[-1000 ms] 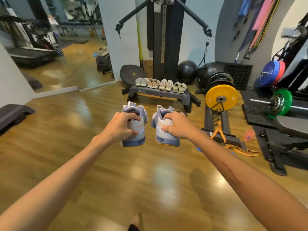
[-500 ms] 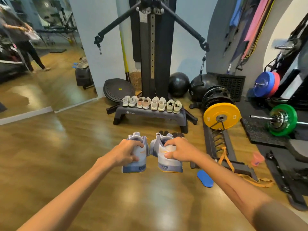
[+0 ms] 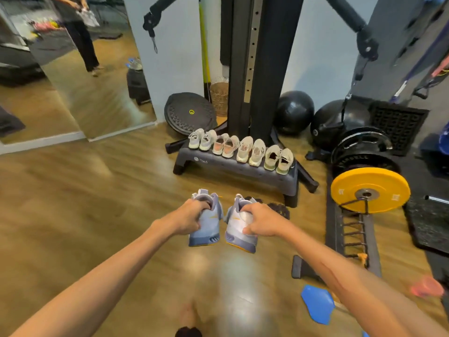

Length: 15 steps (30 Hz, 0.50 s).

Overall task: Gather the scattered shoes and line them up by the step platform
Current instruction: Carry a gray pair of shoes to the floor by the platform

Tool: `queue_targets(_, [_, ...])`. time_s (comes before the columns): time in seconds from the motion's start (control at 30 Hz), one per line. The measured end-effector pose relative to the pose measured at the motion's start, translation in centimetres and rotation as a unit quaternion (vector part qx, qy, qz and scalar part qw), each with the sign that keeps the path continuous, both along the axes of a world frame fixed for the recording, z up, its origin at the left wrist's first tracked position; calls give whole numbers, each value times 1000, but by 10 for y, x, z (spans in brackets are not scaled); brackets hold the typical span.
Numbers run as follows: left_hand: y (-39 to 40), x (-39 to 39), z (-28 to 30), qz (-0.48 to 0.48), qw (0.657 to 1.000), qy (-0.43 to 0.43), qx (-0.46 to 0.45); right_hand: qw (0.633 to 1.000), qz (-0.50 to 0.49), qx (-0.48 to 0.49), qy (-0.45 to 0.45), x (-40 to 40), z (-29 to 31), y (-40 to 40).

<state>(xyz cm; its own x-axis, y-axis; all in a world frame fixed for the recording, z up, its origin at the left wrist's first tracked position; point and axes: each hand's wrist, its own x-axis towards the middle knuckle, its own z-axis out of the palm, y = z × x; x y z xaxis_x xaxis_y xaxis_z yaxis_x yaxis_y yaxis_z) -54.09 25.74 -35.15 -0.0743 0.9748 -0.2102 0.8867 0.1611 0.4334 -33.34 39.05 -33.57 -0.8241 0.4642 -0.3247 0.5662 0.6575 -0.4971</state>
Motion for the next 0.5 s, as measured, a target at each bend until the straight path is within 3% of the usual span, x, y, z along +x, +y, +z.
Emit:
queue_targets(0.17, [104, -77, -51, -5, 999, 6, -37, 999, -41, -16, -3, -79, -70, 77])
queue_targets(0.5, [293, -217, -222, 19, 973, -92, -212, 984, -132, -108, -44, -209, -250, 213])
